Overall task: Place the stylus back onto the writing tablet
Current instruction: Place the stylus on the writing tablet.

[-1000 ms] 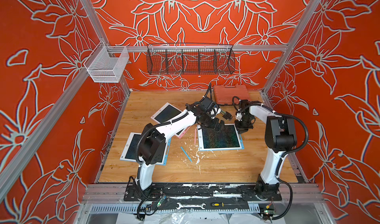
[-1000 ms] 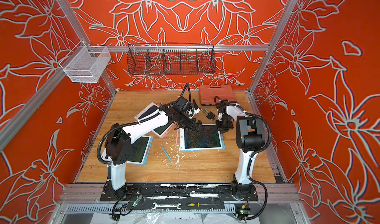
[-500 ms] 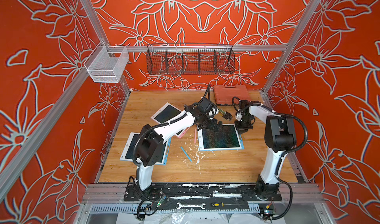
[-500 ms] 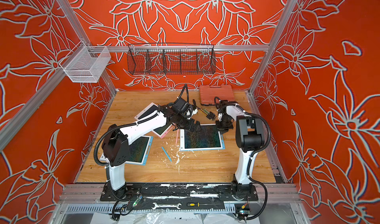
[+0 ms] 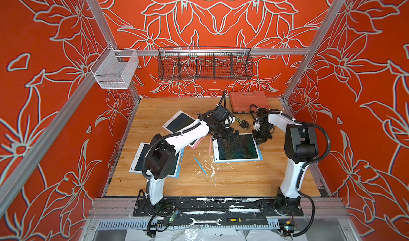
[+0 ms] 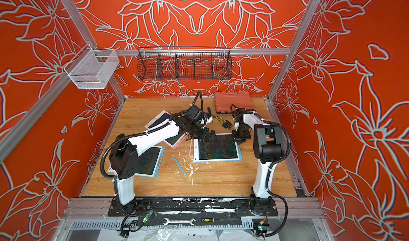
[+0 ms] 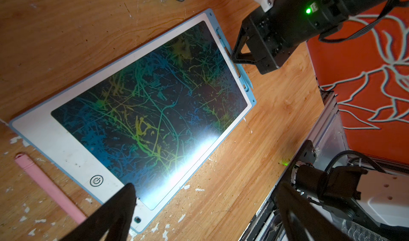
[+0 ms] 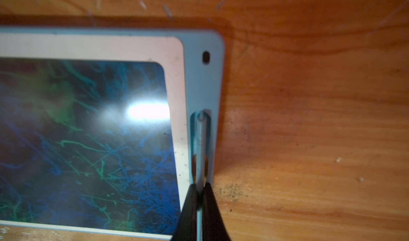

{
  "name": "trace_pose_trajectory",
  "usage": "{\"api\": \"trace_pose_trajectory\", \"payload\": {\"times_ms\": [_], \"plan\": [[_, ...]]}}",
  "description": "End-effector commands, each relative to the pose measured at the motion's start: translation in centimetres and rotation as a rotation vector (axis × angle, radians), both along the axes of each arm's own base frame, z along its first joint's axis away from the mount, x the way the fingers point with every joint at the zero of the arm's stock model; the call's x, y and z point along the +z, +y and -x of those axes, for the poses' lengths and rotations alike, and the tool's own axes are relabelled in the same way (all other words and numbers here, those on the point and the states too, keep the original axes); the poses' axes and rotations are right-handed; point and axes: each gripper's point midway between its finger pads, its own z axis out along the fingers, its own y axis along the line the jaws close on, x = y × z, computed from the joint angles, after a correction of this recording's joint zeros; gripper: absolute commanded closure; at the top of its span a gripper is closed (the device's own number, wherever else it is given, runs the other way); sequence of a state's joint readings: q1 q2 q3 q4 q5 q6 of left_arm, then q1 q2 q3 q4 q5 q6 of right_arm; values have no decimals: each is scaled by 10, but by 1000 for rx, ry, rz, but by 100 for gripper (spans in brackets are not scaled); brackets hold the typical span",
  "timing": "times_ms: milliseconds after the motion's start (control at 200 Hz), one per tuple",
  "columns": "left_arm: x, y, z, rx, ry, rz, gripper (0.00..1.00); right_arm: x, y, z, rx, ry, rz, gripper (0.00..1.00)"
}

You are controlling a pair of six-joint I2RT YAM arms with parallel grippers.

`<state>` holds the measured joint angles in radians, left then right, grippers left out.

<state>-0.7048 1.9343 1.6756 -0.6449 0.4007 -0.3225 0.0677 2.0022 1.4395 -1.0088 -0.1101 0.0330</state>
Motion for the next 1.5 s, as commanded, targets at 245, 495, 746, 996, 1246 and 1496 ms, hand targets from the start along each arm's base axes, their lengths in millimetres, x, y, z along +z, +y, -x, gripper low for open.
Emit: {"api": "trace_pose_trajectory", "payload": {"times_ms": [245, 495, 746, 996, 1246, 1496], "plan": [[14, 6, -1, 14, -20, 20, 3, -8, -5, 7, 3, 50, 27, 98], [14, 7, -3, 16, -22, 19, 3, -8, -8, 6, -8, 50, 45, 93], [13, 9, -4, 22, -18, 22, 3, -7, -8, 5, -11, 47, 48, 89], [14, 8, -4, 23, -17, 26, 3, -7, -8, 4, -18, 41, 45, 85], [15, 8, -4, 21, -16, 29, 3, -2, -7, 2, -19, 21, 42, 83], [15, 8, -4, 21, -12, 28, 3, 2, -6, 0, -19, 2, 33, 84]]}}
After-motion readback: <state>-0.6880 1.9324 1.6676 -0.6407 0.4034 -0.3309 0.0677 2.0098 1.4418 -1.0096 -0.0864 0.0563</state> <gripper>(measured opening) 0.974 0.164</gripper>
